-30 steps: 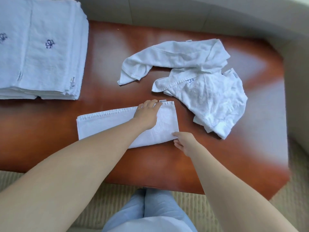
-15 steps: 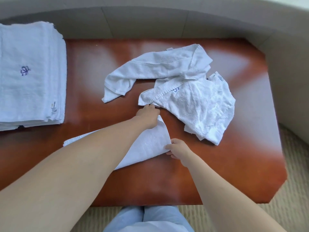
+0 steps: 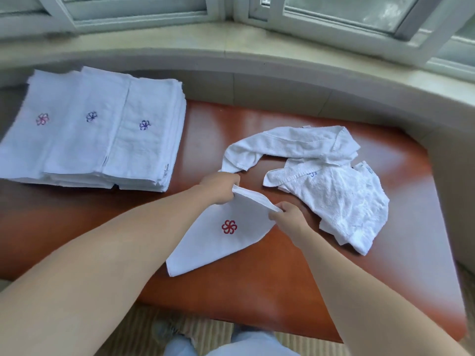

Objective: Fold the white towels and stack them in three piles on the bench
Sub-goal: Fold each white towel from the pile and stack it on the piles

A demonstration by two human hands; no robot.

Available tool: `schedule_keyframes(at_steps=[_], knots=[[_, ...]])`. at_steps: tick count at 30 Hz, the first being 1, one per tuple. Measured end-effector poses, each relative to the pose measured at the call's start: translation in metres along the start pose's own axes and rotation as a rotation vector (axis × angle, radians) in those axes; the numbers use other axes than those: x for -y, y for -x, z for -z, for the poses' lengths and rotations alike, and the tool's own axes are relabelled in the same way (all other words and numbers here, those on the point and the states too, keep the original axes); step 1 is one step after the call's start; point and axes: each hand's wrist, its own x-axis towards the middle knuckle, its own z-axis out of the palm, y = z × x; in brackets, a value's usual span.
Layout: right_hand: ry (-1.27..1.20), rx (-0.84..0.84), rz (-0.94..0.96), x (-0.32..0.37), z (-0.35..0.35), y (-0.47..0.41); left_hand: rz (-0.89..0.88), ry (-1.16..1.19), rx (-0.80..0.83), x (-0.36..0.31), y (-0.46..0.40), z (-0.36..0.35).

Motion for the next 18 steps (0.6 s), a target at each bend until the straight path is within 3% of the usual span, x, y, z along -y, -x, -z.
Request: schedule_keyframes(at_steps=[10,18], knots=[[0.230,-0.149,0.348,0.165,-0.087,0.123,0.011,0.118,-0.328,0.139,0.160,0.088],[0.191,-0.288,0.564,0.262,-0.147,0.195,0.006,0.207,-0.510,0.213,0.261,0.166]])
